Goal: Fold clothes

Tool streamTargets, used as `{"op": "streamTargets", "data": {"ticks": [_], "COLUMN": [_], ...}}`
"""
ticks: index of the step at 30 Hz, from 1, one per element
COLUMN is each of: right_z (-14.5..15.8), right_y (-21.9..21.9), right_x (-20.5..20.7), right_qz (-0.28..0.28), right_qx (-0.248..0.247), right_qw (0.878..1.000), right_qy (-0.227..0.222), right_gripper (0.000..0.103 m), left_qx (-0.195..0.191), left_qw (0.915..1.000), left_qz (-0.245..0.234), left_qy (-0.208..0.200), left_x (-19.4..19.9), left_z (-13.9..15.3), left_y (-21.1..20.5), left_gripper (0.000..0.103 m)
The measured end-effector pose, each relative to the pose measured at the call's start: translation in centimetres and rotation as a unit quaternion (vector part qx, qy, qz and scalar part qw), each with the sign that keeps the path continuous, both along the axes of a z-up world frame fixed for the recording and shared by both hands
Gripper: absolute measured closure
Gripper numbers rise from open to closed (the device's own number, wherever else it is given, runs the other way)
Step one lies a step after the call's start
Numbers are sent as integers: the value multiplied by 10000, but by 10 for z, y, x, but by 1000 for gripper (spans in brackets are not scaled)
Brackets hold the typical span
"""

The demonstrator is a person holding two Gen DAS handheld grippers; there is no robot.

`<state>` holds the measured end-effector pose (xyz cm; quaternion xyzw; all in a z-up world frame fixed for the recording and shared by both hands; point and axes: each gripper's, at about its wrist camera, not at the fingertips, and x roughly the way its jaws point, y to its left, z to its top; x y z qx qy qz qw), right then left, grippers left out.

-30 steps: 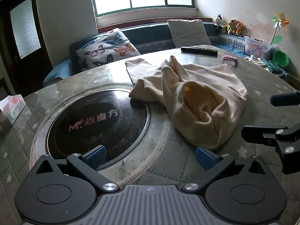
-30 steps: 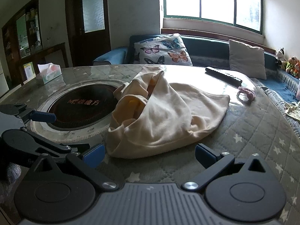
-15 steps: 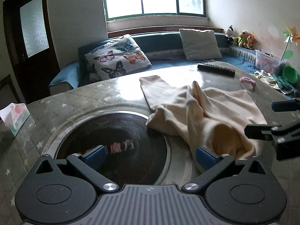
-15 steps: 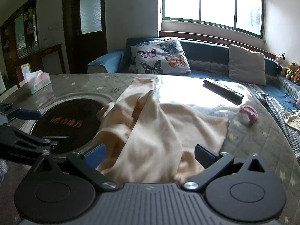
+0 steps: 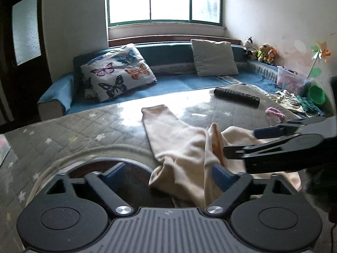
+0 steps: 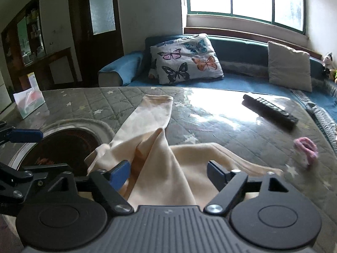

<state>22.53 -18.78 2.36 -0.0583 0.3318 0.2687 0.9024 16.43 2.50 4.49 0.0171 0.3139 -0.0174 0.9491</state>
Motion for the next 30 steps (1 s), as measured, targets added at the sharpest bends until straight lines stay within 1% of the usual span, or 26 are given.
{"op": "streamTargets", "data": {"ticks": [2,3,4,5,6,7,8,10,12,14,15,17,18,19,21,22,25,29,30], "right_z": [-4,-8,-11,-13,-16,-20,-23,-24,-21,-16,-13,-5,-1,4,12,16,29,41,43], "right_y": [3,5,6,8,9,11,10,6,-3,-12,-16,-26,-32,-38,-51,-58,-82,-116,-125], "right_x": [10,18,23,27,30,35,37,37,33,30,29,22,18,14,6,1,-15,-41,-49], "right_qz": [32,54,91,122,153,193,200,170,108,36,1,-79,-130,-179,-314,-385,-562,-889,-970], "right_qx": [45,77,105,114,122,117,117,143,216,305,348,363,369,387,416,433,482,567,604], "right_qw": [9999,9998,9996,9994,9992,9987,9984,9983,9984,9985,9984,9987,9988,9988,9985,9982,9973,9943,9933], "right_qy": [87,165,233,297,363,449,513,545,502,461,440,351,299,251,172,136,-4,-151,-177], "right_gripper": [28,31,37,39,48,59,65,85,95,95,95,96,96,96,96,96,96,96,96], "left_qx": [-48,-63,-59,-43,-24,-24,-23,-21,1,8,-10,-47,-65,-83,-120,-138,-193,-268,-316], "left_qw": [9999,9998,9997,9997,9996,9994,9993,9990,9985,9980,9981,9984,9986,9987,9989,9990,9991,9991,9992], "left_qz": [-93,-166,-219,-257,-296,-333,-370,-442,-535,-619,-588,-527,-497,-466,-405,-374,-283,-154,-57], "left_qy": [-1,0,4,6,16,35,53,46,73,150,159,178,187,196,214,224,251,282,227], "left_x": [9,13,17,22,26,30,34,41,50,59,57,54,53,51,48,47,42,36,26], "left_z": [1,1,1,0,0,0,-1,0,0,-3,-3,-4,-5,-5,-6,-7,-8,-9,-5], "left_y": [-1,-2,-3,-5,-7,-9,-11,-14,-19,-24,-22,-18,-16,-13,-9,-7,-1,8,16], "left_gripper": [22,25,25,25,26,26,26,26,26,26,26,35,47,67,87,93,99,100,100]}}
